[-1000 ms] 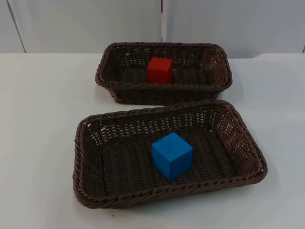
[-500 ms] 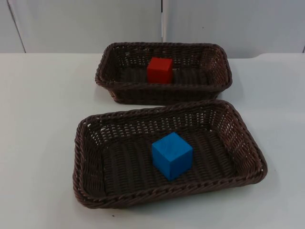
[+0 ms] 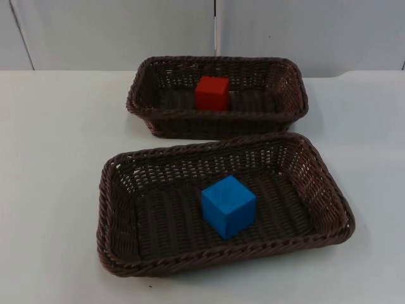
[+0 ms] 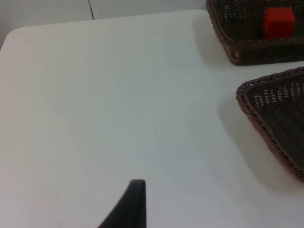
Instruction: Pick up one cube with the left hand and place it into the upper basket. Pick up one cube with the right hand and place it into the lower basket.
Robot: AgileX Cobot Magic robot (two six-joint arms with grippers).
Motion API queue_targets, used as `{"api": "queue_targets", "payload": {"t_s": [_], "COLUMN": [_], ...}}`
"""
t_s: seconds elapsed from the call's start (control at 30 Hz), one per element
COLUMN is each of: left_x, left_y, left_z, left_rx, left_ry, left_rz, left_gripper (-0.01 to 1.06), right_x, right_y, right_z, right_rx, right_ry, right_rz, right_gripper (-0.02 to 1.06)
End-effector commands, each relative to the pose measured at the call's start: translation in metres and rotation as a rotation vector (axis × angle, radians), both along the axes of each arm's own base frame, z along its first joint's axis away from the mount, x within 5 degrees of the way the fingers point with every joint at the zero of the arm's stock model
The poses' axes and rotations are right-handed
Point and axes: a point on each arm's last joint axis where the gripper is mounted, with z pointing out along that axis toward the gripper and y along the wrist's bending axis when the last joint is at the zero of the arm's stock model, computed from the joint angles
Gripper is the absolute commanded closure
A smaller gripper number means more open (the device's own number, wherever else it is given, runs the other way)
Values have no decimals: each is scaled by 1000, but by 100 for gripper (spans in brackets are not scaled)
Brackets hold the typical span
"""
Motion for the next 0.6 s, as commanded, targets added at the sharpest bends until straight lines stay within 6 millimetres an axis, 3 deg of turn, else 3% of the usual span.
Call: {"api": "queue_targets", "payload": {"t_s": [0.0,0.57], "left_x": [0,0], "left_y": [0,0], "left_z": [-2,-2], "left_rx": [-10,-10], "left_ry": [2,2], "left_rz": [4,4], "left_gripper": [0,0], "right_x": [0,-1], "right_y": [0,2], "right_z": [-1,-1], "right_rx": [-1,-2], "right_ry": [-4,-4], "right_rz": [-80,-369], "right_gripper": [-1,-1]}}
